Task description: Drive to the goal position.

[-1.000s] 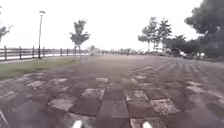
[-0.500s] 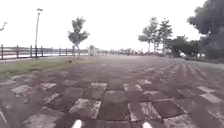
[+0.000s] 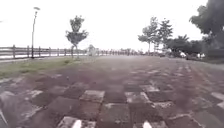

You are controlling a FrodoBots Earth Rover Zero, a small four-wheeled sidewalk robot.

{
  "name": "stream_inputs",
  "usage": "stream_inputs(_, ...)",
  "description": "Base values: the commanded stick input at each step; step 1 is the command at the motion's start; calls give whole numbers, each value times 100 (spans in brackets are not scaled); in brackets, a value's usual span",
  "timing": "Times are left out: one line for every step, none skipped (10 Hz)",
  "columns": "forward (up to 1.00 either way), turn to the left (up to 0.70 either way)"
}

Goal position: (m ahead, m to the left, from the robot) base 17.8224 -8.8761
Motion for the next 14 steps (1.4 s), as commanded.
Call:
stream_inputs(85,0)
stream_inputs(85,0)
stream_inputs(85,0)
stream_inputs(85,0)
stream_inputs(85,0)
stream_inputs(85,0)
stream_inputs(85,0)
stream_inputs(85,0)
stream_inputs(85,0)
stream_inputs(85,0)
stream_inputs(85,0)
stream_inputs(85,0)
stream_inputs(85,0)
stream_inputs(85,0)
